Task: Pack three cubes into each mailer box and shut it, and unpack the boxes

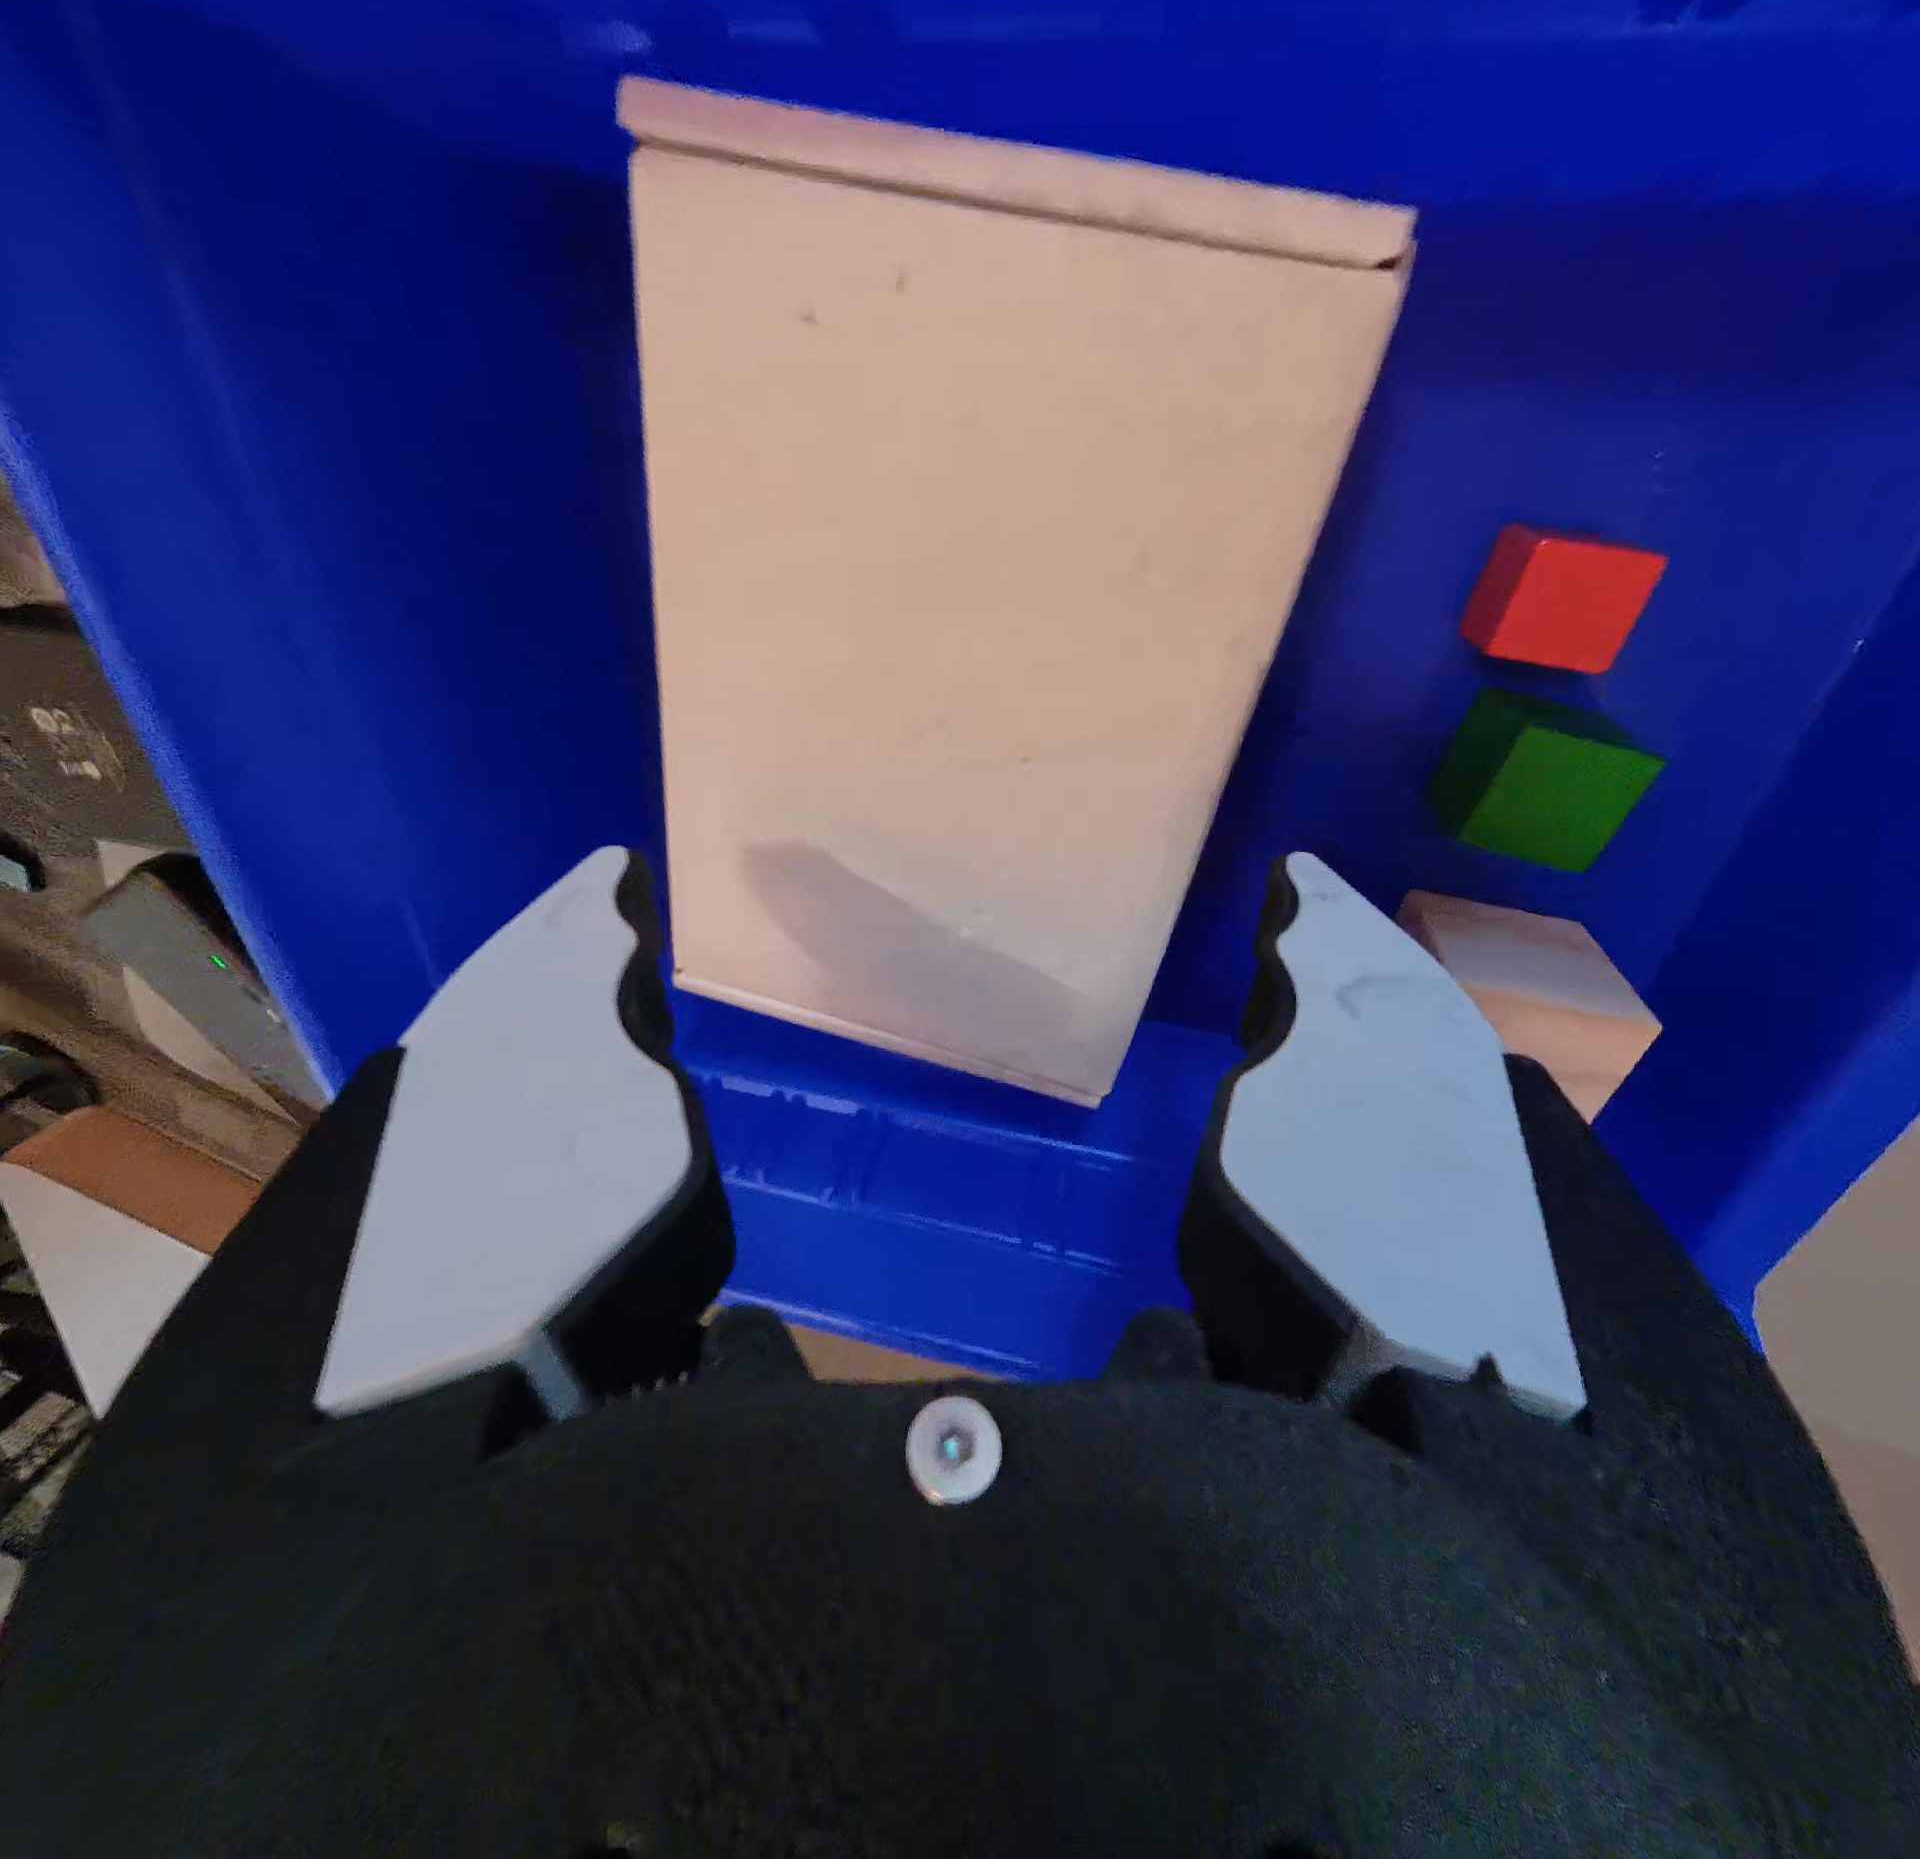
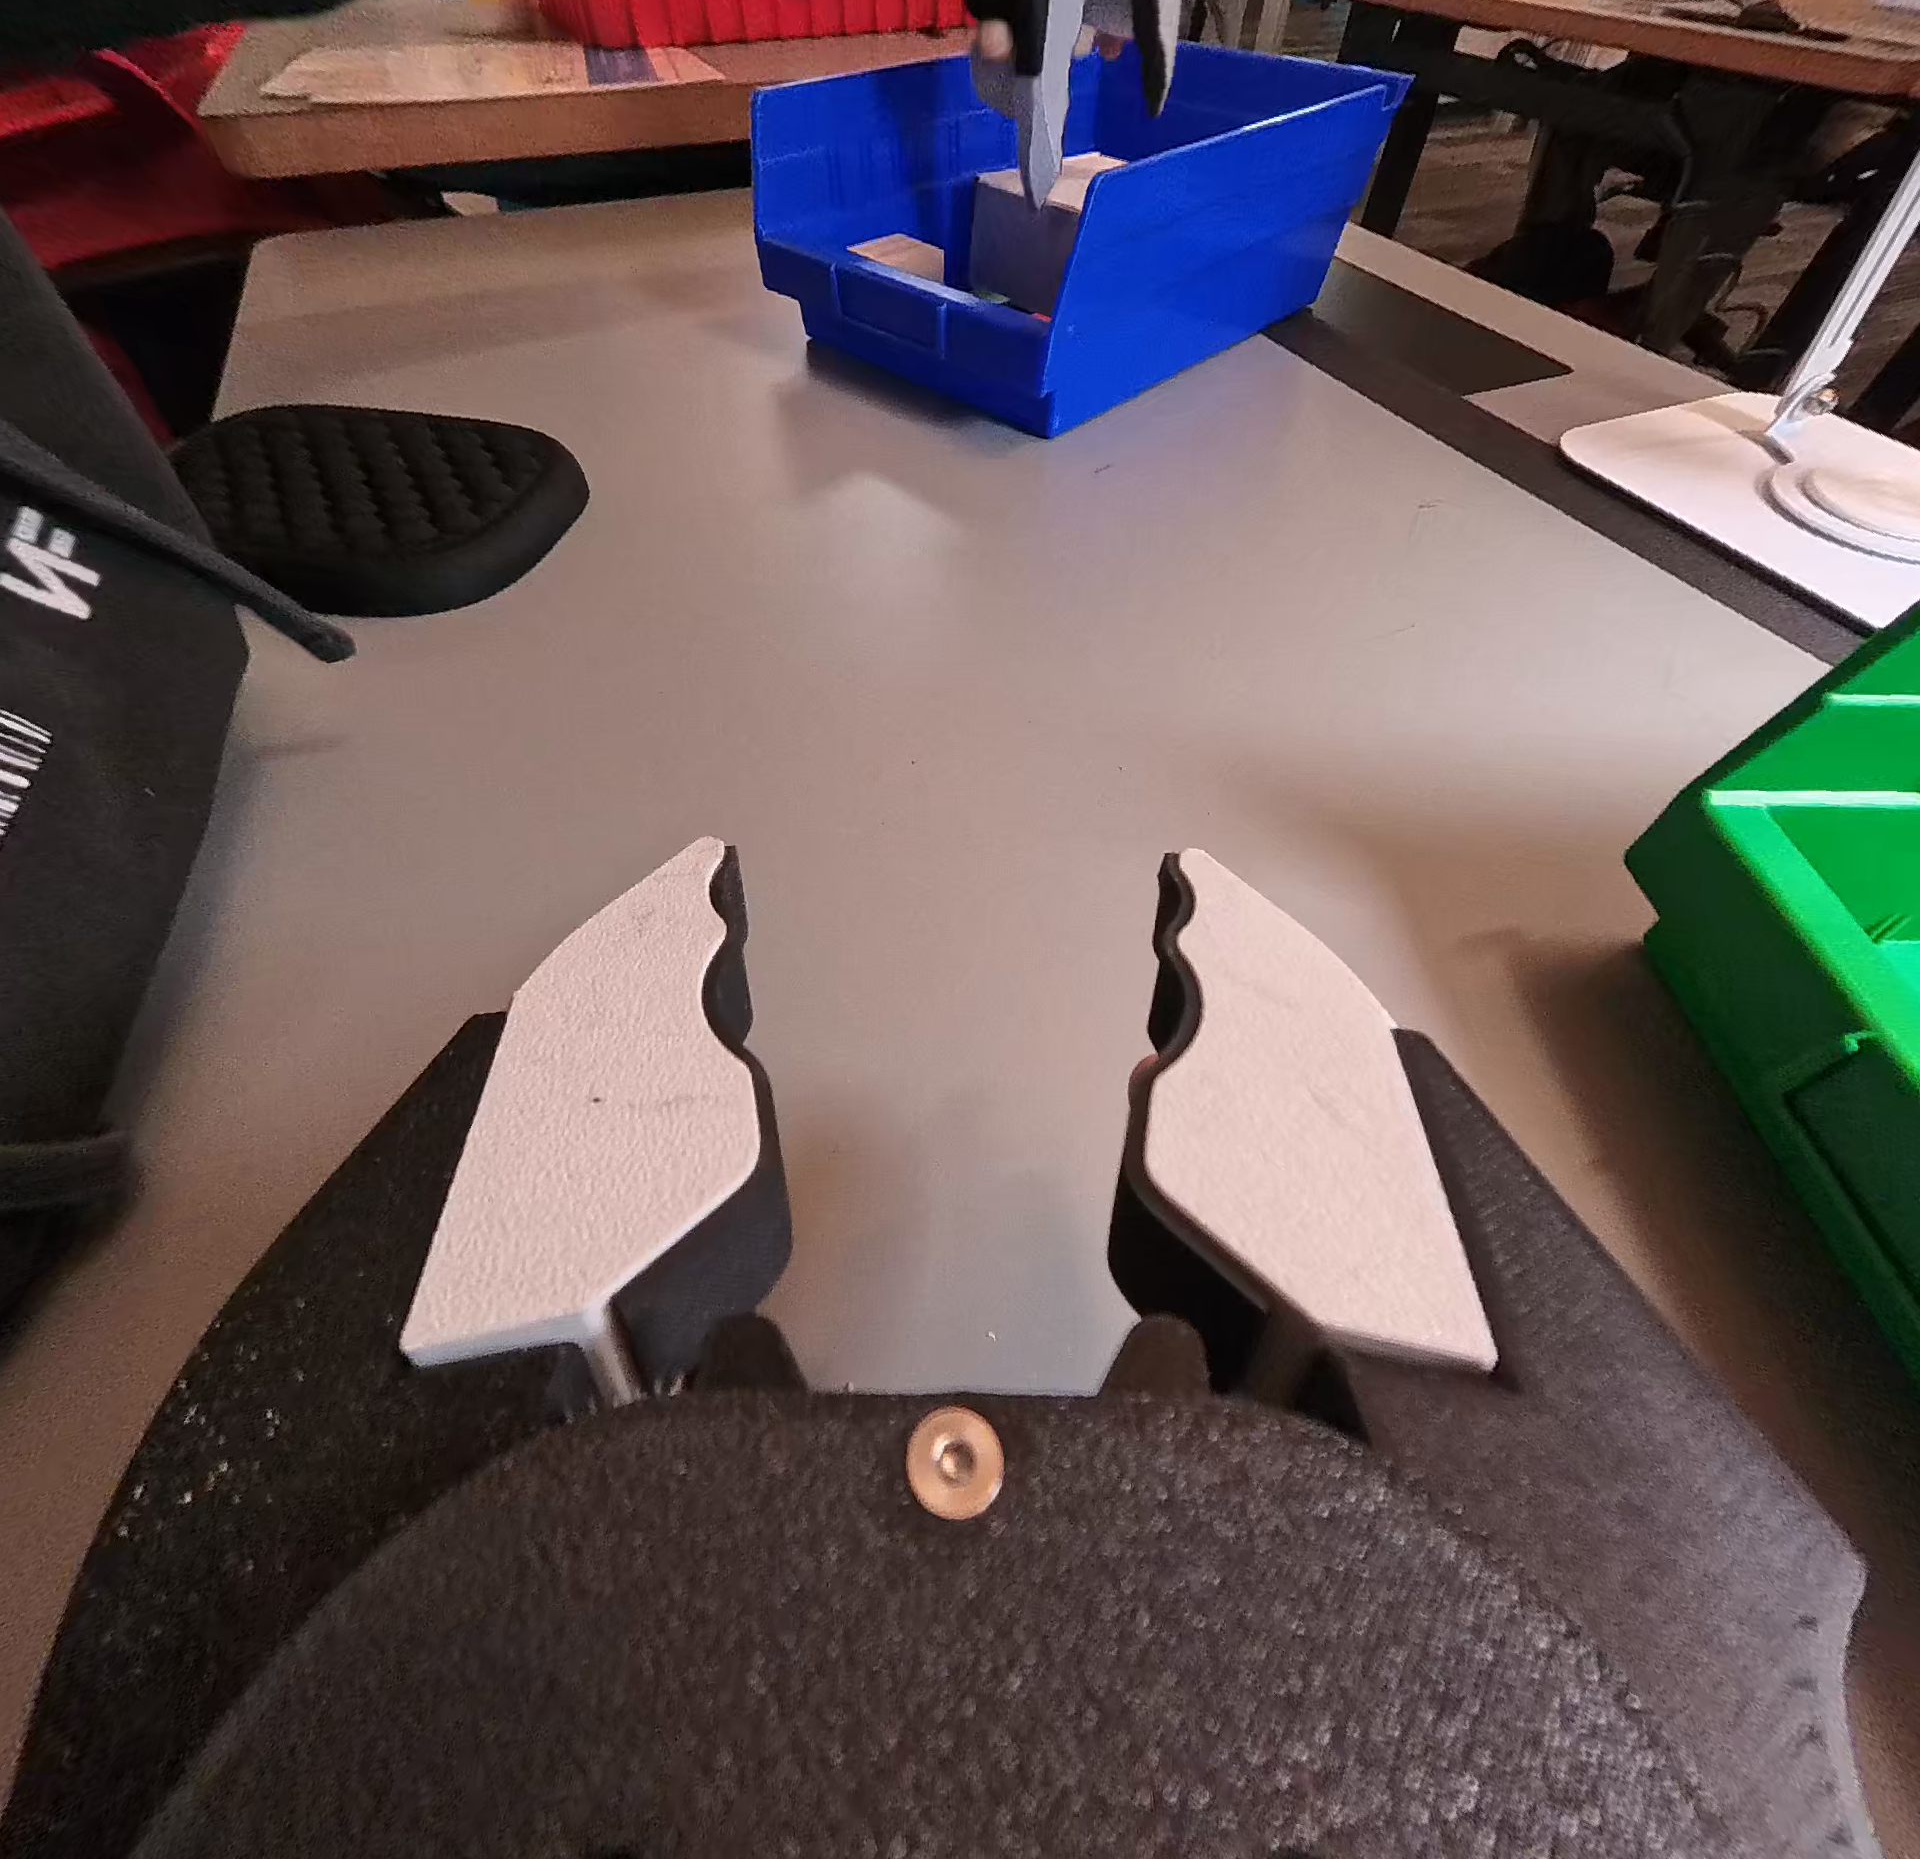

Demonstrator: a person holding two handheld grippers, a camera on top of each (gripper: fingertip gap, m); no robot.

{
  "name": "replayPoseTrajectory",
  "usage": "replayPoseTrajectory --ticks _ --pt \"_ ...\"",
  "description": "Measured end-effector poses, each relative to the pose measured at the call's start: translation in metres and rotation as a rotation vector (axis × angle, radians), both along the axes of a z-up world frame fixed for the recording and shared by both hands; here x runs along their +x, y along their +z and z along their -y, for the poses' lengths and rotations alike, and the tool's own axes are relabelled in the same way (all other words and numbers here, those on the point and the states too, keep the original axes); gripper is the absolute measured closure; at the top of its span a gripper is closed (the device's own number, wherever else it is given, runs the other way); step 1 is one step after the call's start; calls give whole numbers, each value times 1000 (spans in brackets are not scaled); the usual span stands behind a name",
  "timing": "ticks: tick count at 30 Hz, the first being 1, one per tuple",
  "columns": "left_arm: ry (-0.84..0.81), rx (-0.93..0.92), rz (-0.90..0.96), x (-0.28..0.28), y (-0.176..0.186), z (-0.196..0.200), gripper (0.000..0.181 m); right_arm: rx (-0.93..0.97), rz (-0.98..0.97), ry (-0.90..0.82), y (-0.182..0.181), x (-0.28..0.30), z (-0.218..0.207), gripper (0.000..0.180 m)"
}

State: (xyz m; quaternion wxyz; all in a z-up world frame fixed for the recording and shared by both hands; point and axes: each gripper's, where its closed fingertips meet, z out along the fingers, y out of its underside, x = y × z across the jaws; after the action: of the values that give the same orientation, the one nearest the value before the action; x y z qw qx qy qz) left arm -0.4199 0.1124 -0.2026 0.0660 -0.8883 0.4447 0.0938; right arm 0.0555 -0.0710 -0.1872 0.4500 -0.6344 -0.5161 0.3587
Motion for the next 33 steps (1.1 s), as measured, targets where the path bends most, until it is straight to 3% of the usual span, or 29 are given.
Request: replayPoseTrajectory --ticks 7,11,15,18,26,33 --pt "117 -133 94 -18 -24 -7 49 -6 -35 -29 4 4 -4 104" --pt "92 -173 43 -23 -43 2 46 -9 -48 -42 6 5 -5 105" --pt "69 -115 0 -22 -38 2 47 -19 -46 -37 5 4 -6 105" --pt "67 -55 0 -21 -20 4 49 -6 -43 -33 5 4 -4 106" --pt "52 117 -5 -6 73 18 50 62 -27 -15 8 3 5 106" --pt "-159 132 144 110 116 66 50 121 -3 -39 7 1 6 105"
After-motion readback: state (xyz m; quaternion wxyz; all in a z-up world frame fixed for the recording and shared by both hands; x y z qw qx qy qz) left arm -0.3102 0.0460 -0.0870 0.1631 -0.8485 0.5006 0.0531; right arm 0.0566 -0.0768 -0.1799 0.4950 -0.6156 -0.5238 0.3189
